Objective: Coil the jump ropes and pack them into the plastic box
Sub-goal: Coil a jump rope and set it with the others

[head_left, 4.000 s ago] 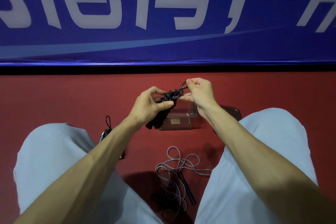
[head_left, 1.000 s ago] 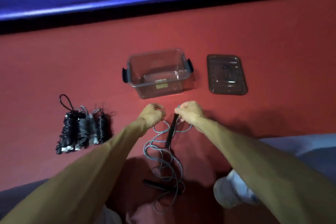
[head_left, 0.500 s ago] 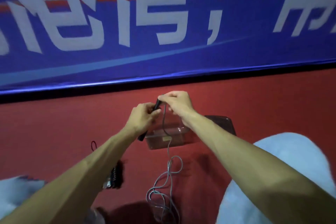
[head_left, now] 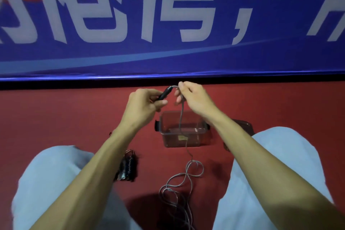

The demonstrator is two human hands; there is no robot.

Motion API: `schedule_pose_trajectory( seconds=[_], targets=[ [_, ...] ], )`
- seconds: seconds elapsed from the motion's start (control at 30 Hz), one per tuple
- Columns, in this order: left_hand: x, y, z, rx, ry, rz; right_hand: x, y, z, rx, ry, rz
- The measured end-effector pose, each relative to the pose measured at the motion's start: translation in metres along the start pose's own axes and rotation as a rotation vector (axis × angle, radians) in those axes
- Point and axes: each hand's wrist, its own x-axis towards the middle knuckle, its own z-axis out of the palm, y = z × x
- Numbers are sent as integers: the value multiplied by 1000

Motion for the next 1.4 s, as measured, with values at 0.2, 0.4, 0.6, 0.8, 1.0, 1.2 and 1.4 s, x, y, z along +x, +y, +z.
schedule_pose_trajectory(
  seconds=[0.2,0.4,0.6,0.8,1.0,1.2,1.4],
  targets=[
    [-12,6,-4,-277,44,-43,-17,9,-6,-80,-213,-33],
    [-11,16,-11,-777,57,-201,-30,18,-17,-564,-413,-25],
    [-9,12,5,-756,86,-238,-33,23,-25,-363,-79,79],
    [-11,2,26,-371,-120,-147,-33,5,-34,287,80,196],
    [-13,0,37,-211,-340,-60,-31,-9,-49,644,188,197],
    [-17,4,42,-182,-329,-7,-28,-6,-52,1034,248,296],
    [-18,12,41,-532,-149,-217,-31,-2,-46,834,284,299]
  ],
)
